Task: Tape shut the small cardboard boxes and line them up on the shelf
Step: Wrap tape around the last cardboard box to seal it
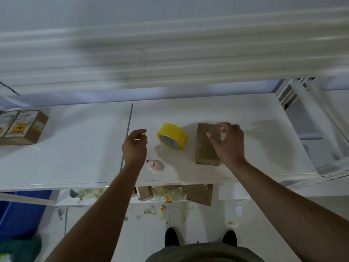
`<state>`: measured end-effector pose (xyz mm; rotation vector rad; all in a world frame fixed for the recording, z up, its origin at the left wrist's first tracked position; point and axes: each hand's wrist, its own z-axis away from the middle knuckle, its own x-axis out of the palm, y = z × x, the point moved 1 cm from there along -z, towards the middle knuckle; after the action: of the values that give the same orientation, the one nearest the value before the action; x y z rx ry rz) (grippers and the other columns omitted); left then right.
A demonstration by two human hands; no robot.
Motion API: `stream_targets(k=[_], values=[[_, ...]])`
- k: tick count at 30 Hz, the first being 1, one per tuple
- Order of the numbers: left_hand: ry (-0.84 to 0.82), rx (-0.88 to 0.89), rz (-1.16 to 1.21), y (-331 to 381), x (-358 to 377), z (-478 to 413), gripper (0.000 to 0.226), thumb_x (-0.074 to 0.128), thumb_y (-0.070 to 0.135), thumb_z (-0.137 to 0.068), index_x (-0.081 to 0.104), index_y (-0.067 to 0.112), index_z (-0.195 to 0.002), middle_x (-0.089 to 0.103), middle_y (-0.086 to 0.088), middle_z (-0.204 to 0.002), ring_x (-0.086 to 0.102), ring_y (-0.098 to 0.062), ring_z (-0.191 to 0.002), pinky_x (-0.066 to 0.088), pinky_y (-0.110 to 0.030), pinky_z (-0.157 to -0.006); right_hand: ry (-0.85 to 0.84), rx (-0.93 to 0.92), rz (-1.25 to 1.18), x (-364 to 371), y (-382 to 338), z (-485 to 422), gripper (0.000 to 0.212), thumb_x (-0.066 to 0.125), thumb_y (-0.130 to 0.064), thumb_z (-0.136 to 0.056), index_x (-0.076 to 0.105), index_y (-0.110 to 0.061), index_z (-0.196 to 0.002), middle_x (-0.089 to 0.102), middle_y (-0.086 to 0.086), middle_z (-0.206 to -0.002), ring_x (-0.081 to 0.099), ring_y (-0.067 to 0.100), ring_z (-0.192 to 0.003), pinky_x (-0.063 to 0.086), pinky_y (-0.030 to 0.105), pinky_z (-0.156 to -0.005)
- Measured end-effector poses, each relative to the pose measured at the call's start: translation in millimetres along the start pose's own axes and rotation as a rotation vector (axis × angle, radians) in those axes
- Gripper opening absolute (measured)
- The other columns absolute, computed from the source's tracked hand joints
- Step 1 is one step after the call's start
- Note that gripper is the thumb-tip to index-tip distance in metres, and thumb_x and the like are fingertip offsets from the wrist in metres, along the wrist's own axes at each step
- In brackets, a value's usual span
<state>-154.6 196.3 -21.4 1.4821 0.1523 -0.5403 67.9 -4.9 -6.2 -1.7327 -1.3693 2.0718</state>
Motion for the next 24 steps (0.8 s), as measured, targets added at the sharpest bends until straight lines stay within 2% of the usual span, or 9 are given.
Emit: stream_targets(k=[1,3,7,9,12,15,18,21,24], values=[[-0.070,-0.006,-0.114,-2,-3,-13,0.023,0.066,0.016,-0.099,0.079,0.032,-0.110,0.077,0.005,-0.102,0.075,-0.017,-0.097,0.051,-0.028,-0.083,0.018,-0.110,-0.031,4,-14,-2,0.046,0.076,-0.046,-0.090,0.064,-0.023,-0.128,0.060,0.006,-0.119,0.053,0.028,-0.120,0.047,0.039,-0.099],[-0.244,-0.003,-0.325,-8,-3,-30,0.029,0.073,0.020,-0.096,0.077,0.031,-0.123,0.075,0.004,-0.121,0.069,-0.019,-0.118,0.043,-0.023,-0.090,-0.103,-0.213,-0.081,20,-45,-7,0.051,0.075,-0.054,-0.087,0.062,-0.027,-0.129,0.059,-0.001,-0.113,0.055,0.024,-0.115,0.045,0.036,-0.095],[-0.470,0.055,-0.599,-13,16,-38,0.060,0.084,0.030,-0.085,0.066,0.032,-0.142,0.063,-0.004,-0.142,0.058,-0.031,-0.132,0.054,-0.040,-0.098,-0.447,-0.048,-0.044,62,-89,-15,0.077,0.075,-0.071,-0.079,0.054,-0.027,-0.139,0.060,0.002,-0.130,0.055,0.025,-0.124,0.050,0.042,-0.098],[-0.493,0.155,-0.709,-14,25,-39,0.068,0.086,0.042,-0.082,0.062,0.034,-0.144,0.059,-0.003,-0.145,0.049,-0.034,-0.138,0.047,-0.046,-0.104,-0.509,0.060,-0.016,78,-98,-19,0.072,0.073,-0.077,-0.077,0.057,-0.026,-0.126,0.064,0.002,-0.127,0.061,0.025,-0.118,0.051,0.037,-0.088],[-0.471,0.260,-0.756,-15,30,-38,0.075,0.088,0.057,-0.075,0.063,0.029,-0.141,0.064,-0.001,-0.140,0.052,-0.033,-0.133,0.045,-0.045,-0.101,-0.497,0.160,-0.118,87,-105,-18,0.061,0.072,-0.078,-0.078,0.062,-0.023,-0.104,0.070,0.000,-0.108,0.068,0.022,-0.102,0.054,0.036,-0.078],[-0.417,0.307,-0.782,-18,28,-38,0.069,0.089,0.055,-0.074,0.067,0.031,-0.134,0.074,-0.001,-0.125,0.059,-0.030,-0.127,0.049,-0.039,-0.092,-0.437,0.107,-0.191,83,-106,-6,0.057,0.077,-0.071,-0.079,0.061,-0.017,-0.087,0.067,0.000,-0.088,0.070,0.025,-0.091,0.052,0.036,-0.075],[-0.389,0.341,-0.789,-20,25,-37,0.067,0.087,0.056,-0.074,0.067,0.033,-0.133,0.075,0.002,-0.123,0.060,-0.028,-0.125,0.049,-0.037,-0.091,-0.332,0.077,-0.346,67,-120,-3,0.051,0.083,-0.067,-0.073,0.058,-0.024,-0.077,0.061,-0.004,-0.079,0.067,0.020,-0.081,0.047,0.030,-0.066],[-0.394,0.339,-0.777,-19,25,-33,0.072,0.086,0.060,-0.074,0.064,0.033,-0.137,0.072,0.002,-0.131,0.056,-0.027,-0.128,0.048,-0.039,-0.100,-0.244,0.025,-0.426,41,-150,-21,0.051,0.080,-0.070,-0.058,0.055,-0.026,-0.064,0.052,-0.012,-0.064,0.057,0.015,-0.070,0.042,0.029,-0.063],[-0.457,0.202,-0.593,-12,24,-32,0.078,0.088,0.053,-0.076,0.058,0.035,-0.146,0.066,0.004,-0.140,0.055,-0.025,-0.132,0.048,-0.044,-0.107,-0.312,-0.017,-0.471,16,-171,-39,0.049,0.083,-0.061,-0.058,0.050,-0.025,-0.056,0.046,-0.011,-0.059,0.053,0.012,-0.062,0.039,0.030,-0.062]])
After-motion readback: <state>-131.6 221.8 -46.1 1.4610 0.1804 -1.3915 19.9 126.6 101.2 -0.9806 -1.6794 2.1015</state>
